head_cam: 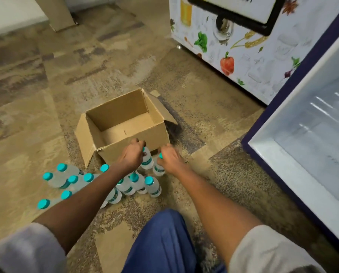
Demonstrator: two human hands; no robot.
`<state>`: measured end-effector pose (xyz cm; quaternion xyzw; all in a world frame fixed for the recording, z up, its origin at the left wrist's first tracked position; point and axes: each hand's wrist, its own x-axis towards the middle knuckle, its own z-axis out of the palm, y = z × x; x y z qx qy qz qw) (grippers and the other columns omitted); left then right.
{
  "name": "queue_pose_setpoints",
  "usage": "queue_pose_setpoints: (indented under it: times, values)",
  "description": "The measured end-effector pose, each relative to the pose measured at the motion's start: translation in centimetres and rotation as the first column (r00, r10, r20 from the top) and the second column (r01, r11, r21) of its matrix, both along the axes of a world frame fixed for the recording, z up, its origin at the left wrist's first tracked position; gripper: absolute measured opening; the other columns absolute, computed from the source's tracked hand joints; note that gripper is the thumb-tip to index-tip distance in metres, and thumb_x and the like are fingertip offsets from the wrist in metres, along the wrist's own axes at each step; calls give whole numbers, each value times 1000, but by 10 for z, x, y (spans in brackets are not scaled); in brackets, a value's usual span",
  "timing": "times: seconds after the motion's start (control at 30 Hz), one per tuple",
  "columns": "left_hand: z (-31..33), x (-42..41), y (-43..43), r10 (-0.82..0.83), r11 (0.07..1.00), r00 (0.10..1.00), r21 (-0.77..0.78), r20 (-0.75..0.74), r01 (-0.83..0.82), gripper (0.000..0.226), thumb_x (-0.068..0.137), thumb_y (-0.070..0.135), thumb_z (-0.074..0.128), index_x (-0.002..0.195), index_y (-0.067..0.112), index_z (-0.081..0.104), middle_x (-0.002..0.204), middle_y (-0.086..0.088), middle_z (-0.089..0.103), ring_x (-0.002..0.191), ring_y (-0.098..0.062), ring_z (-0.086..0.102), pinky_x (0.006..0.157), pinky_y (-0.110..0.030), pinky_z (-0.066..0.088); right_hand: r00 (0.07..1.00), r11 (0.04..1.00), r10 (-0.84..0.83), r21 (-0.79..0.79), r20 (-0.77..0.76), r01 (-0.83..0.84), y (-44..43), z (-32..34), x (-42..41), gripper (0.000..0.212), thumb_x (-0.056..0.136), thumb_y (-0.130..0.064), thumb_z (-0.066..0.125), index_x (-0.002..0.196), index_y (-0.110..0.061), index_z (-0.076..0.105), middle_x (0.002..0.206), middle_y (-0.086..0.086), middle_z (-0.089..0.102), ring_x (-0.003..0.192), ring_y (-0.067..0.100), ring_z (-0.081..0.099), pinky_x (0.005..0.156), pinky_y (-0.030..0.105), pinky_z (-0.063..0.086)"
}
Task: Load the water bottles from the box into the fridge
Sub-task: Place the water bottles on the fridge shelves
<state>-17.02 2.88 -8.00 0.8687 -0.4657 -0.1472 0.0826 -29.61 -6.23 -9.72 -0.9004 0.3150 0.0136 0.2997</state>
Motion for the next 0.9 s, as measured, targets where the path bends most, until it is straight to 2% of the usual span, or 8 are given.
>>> queue_pose_setpoints:
  times: [0.17, 0.37, 0.5, 0.7, 0.9]
  values:
    - [38, -27, -21, -98, 994, 995, -46, 10, 98, 31, 93, 10, 58, 123, 5, 52, 120, -14, 48, 97, -26, 56, 81, -31, 46, 988, 989, -148, 31, 42, 146, -14, 30, -29, 33, 86, -22, 66, 114, -6, 62, 111, 11, 53, 98, 26, 57, 84, 38, 52]
    - [85, -57, -42, -218, 970, 974, -94, 53, 223, 32, 92, 15, 60, 122, 6, 53, 120, -14, 49, 101, -28, 56, 85, -35, 48, 972, 974, -222, -16, 82, 224, -27, 75, -67, 22, 85, -20, 65, 103, -7, 64, 97, 8, 51, 90, 26, 57, 67, 29, 41]
    - [128, -82, -59, -321, 936, 939, -108, 121, 334, 31, 93, 16, 58, 123, 7, 53, 120, -14, 50, 104, -28, 56, 83, -35, 48, 947, 950, -296, -59, 128, 305, -33, 111, -101, 23, 82, -20, 67, 104, -14, 66, 107, 8, 59, 95, 25, 60, 74, 33, 50]
    - [189, -130, -83, -458, 855, 865, -163, 203, 492, 31, 93, 17, 60, 123, 9, 54, 120, -11, 50, 99, -24, 56, 77, -29, 45, 912, 921, -359, -83, 197, 381, -34, 184, -164, 17, 78, -17, 69, 93, -19, 62, 103, 1, 55, 90, 19, 56, 71, 29, 49]
    - [261, -182, -104, -561, 727, 771, -266, 302, 633, 29, 88, 20, 64, 115, 11, 56, 112, -9, 52, 100, -28, 56, 86, -40, 47, 872, 841, -424, -252, 244, 479, -38, 277, -220, 11, 76, -18, 72, 83, -17, 63, 89, 0, 59, 80, 17, 58, 69, 29, 50]
